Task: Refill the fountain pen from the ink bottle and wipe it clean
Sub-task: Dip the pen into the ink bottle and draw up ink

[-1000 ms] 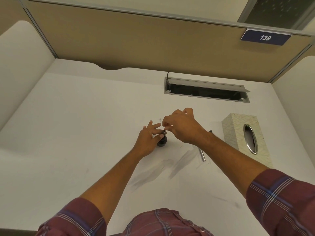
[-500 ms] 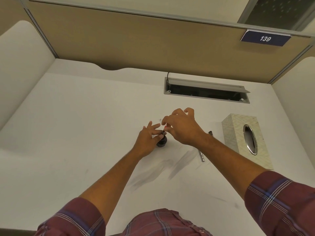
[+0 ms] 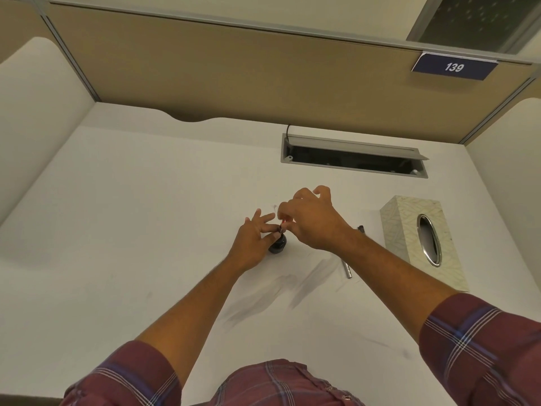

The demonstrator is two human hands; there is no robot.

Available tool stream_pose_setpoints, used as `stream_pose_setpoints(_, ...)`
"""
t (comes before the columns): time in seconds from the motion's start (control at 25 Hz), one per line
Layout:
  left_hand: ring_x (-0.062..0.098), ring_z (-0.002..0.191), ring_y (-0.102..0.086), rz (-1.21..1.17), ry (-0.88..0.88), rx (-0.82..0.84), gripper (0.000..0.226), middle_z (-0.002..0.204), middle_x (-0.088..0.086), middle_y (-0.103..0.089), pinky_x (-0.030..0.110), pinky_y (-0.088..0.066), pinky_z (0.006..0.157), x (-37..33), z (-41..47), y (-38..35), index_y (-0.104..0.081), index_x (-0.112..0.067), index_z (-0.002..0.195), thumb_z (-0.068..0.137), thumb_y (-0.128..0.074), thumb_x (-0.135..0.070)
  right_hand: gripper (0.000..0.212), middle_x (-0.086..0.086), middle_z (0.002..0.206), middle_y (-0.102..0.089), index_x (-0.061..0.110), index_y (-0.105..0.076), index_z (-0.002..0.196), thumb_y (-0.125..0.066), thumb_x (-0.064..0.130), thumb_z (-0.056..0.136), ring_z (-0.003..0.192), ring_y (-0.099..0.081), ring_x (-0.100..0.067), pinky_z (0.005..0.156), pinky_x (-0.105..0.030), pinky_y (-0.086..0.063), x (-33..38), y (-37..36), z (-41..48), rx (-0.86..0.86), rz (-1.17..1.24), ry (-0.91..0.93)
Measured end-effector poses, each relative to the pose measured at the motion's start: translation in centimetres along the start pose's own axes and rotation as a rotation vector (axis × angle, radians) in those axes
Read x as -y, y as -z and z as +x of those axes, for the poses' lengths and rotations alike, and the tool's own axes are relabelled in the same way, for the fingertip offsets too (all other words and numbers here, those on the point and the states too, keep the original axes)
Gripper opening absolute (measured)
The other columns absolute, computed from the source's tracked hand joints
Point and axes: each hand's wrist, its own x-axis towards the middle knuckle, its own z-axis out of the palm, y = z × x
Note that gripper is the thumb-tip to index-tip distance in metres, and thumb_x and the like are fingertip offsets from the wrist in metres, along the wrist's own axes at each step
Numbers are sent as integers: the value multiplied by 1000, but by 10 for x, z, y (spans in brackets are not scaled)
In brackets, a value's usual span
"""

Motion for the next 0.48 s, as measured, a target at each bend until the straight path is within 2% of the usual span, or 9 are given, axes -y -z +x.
stream_pose_setpoints(0.08, 23, 165, -17, 9, 2, 6, 26, 164, 2, -51, 53, 0, 133, 1, 0, -1, -79, -21, 126, 105, -64, -18, 11, 4, 111, -70, 32, -68, 105, -62, 38, 98, 126, -48, -17, 113, -52, -17, -1, 0, 1, -10, -44, 6)
stream_pose_setpoints(0.24, 24, 165, -17, 32, 11, -2, 28, 165, 1, -49, 53, -1, 134, -1, -1, -2, -77, -22, 130, 106, -62, -19, 28, 7, 96, -71, 30, -68, 96, -48, 49, 101, 118, -52, -17, 111, -53, -19, 1, -3, 1, -22, -68, -30)
stream_pose_setpoints(0.36, 24, 165, -18, 25, 10, -4, 27, 164, 2, -51, 52, 0, 134, -2, -1, 0, -77, -23, 129, 105, -64, -18, 27, 6, 106, -72, 33, -67, 111, -54, 53, 98, 123, -51, -18, 112, -53, -20, -1, -3, 0, -31, -23, -30)
stream_pose_setpoints(0.4, 24, 165, -18, 17, 8, -6, 26, 164, 3, -51, 53, 0, 134, -1, 0, 0, -78, -22, 128, 105, -65, -18, 28, 7, 111, -72, 34, -65, 118, -58, 51, 97, 125, -50, -18, 113, -53, -19, -1, -2, 0, -14, -10, -18)
stream_pose_setpoints(0.48, 25, 165, -18, 4, -3, -4, 25, 163, 2, -52, 54, 0, 133, 2, 1, -1, -79, -22, 125, 104, -66, -18, 22, 5, 116, -70, 34, -65, 117, -64, 40, 97, 127, -49, -18, 113, -52, -19, -2, -1, 1, 15, -30, 21)
